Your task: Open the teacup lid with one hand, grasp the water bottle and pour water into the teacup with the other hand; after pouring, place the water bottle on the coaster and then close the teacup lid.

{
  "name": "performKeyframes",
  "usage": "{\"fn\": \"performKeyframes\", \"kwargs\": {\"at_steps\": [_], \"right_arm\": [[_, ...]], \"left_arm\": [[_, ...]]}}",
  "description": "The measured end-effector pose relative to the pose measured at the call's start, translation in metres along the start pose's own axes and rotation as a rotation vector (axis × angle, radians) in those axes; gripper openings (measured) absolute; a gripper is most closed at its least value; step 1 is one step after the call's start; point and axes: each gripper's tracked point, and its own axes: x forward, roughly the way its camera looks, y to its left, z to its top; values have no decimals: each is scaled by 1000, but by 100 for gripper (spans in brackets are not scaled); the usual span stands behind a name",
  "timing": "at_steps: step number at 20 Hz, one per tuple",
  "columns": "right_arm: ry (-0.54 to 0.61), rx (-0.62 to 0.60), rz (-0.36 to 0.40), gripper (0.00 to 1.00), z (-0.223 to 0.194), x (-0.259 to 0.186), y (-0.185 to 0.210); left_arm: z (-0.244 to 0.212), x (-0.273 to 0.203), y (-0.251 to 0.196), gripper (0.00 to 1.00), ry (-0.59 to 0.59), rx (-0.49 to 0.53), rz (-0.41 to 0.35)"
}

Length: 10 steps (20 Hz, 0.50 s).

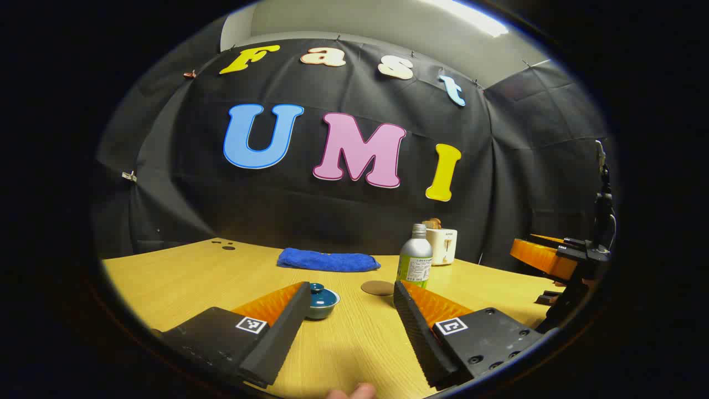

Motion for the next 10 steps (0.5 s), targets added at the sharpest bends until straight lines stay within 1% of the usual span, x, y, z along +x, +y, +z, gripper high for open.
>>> {"fn": "performKeyframes", "kwargs": {"at_steps": [4,10], "right_arm": [[1,-18,6,98,-1,1,4],[8,-19,11,98,-3,0,6]], "left_arm": [[-1,1,1,95,4,-11,-1],[-1,1,12,95,3,10,35]]}}
